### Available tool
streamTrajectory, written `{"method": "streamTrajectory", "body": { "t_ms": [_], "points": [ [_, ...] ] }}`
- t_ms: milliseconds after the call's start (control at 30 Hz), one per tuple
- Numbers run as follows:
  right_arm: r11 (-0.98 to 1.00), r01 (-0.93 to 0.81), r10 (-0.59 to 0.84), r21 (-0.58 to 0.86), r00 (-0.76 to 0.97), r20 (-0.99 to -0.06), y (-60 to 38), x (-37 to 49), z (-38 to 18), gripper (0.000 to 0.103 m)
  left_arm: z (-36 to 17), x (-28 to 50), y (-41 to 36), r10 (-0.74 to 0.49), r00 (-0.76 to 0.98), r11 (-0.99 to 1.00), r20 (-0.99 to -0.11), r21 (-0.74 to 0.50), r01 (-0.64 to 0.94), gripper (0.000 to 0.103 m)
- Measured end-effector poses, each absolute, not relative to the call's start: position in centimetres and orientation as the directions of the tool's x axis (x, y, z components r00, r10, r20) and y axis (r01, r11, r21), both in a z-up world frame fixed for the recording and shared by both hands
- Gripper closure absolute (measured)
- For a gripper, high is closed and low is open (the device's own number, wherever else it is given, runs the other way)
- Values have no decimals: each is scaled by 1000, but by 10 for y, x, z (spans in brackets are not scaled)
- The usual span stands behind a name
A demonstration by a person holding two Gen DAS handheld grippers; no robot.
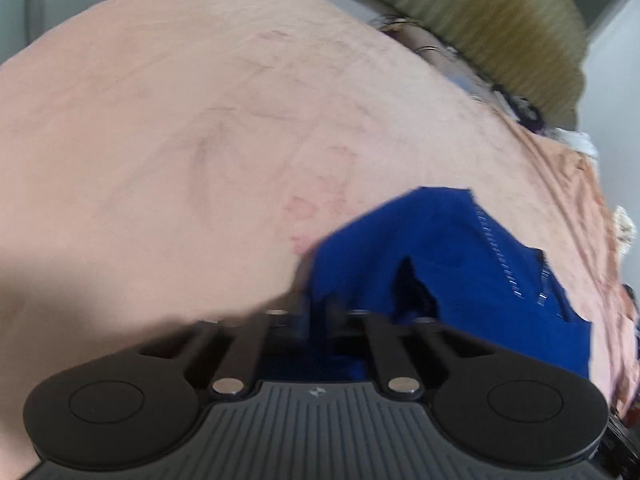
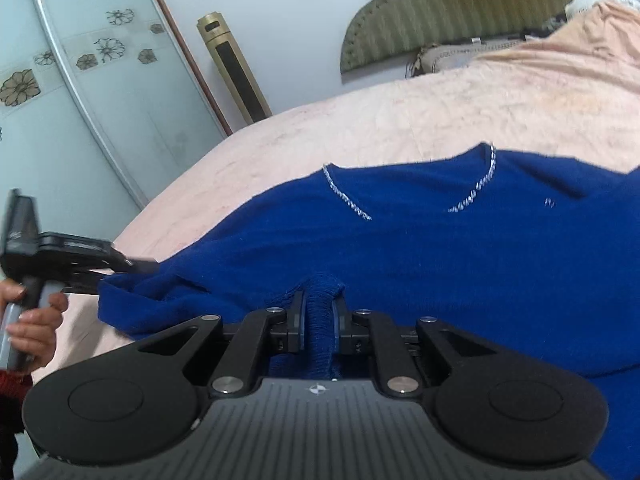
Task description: Fold small clothes
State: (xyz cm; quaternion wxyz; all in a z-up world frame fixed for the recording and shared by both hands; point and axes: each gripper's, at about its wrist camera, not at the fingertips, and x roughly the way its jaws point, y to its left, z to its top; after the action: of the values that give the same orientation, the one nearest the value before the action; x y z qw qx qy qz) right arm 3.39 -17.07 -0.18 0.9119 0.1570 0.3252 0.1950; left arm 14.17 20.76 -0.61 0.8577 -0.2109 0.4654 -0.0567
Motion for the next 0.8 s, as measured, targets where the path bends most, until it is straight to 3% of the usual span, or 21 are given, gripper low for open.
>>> {"method": "streamTrajectory", "body": {
  "t_ms": [133,233,367,500,633,800],
  "points": [
    [882,-259,447,393,725,-525,-171,35,3,89,12,129,205,-193,630,933,-752,-339,-118,101],
    [885,-265,435,384,766,-474,-178,37,16,90,43,119,196,-130,717,954,-685,-284,-98,101],
    [886,-243,396,394,840,-371,-201,35,40,90,74,129,181,-123,764,957,-634,-279,-77,101],
    [866,-165,341,471,884,-319,-239,28,53,90,84,154,154,-146,746,955,-650,-289,-64,101],
    [846,-58,274,530,900,-338,-279,19,44,90,66,184,125,-138,700,962,-700,-264,-74,101],
    [811,52,234,582,884,-406,-315,18,18,91,42,206,93,-42,693,984,-720,-148,-95,101]
  ]
}}
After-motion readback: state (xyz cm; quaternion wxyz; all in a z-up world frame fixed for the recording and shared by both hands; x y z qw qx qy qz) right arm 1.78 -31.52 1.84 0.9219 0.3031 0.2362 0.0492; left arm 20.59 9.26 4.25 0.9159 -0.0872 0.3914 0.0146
